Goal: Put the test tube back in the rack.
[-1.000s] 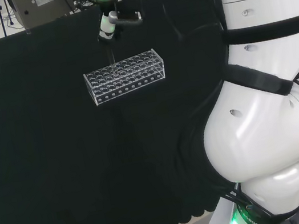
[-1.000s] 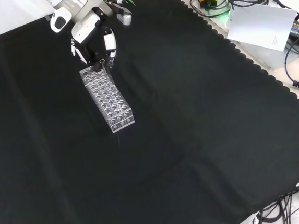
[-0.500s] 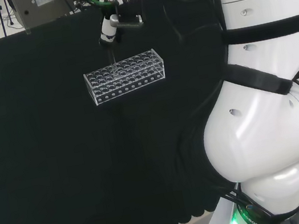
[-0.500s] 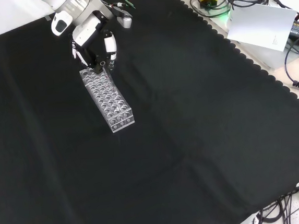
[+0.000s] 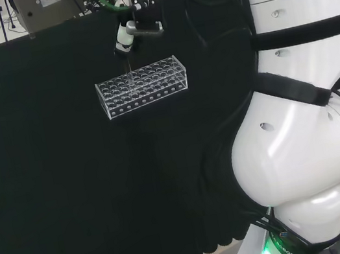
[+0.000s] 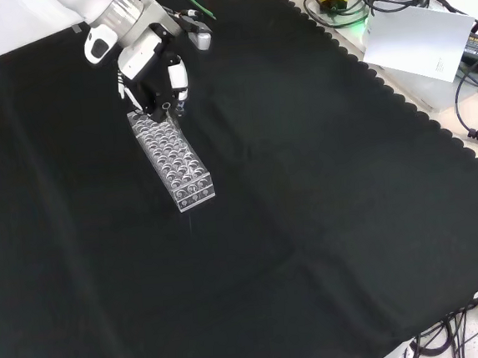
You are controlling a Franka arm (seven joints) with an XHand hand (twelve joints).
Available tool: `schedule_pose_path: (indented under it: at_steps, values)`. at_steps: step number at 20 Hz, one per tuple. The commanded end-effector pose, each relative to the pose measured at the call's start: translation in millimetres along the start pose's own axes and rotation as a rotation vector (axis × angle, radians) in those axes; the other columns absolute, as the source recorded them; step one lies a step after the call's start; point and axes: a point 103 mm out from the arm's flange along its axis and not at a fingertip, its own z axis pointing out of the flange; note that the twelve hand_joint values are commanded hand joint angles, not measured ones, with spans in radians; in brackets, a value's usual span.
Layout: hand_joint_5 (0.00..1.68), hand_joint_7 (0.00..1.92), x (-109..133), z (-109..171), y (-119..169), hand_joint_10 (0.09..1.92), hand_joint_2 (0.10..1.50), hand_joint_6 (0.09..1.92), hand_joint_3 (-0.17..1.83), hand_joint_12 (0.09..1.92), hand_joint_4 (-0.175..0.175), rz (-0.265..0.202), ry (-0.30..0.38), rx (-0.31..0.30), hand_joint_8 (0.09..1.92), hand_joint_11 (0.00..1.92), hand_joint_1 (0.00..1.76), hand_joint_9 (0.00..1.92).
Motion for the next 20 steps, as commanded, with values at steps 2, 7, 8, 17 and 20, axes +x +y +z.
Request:
schedule_pose_path:
  at_steps: [2, 7, 8, 17, 20]
  values:
    - [1.34, 1.37, -1, 8, 6, 0.09, 0.71, 0.26, 0.48, 1.3, -0.175, 0.001, 0.003, 0.014, 0.78, 0.67, 1.43, 1.49]
    - [1.34, 1.37, -3, 13, 11, 0.09, 0.71, 0.26, 0.48, 1.3, -0.175, 0.001, 0.005, 0.029, 0.78, 0.67, 1.43, 1.49]
    - [1.34, 1.37, -4, 15, 12, 0.09, 0.71, 0.26, 0.48, 1.3, -0.175, 0.0, 0.006, 0.033, 0.78, 0.67, 1.43, 1.49]
    - [1.34, 1.37, -7, 29, 16, 0.09, 0.71, 0.25, 0.47, 1.3, -0.175, -0.004, 0.014, 0.061, 0.78, 0.67, 1.43, 1.49]
    - [1.34, 1.37, -7, 34, 18, 0.09, 0.71, 0.25, 0.47, 1.3, -0.175, -0.006, 0.019, 0.071, 0.78, 0.67, 1.43, 1.49]
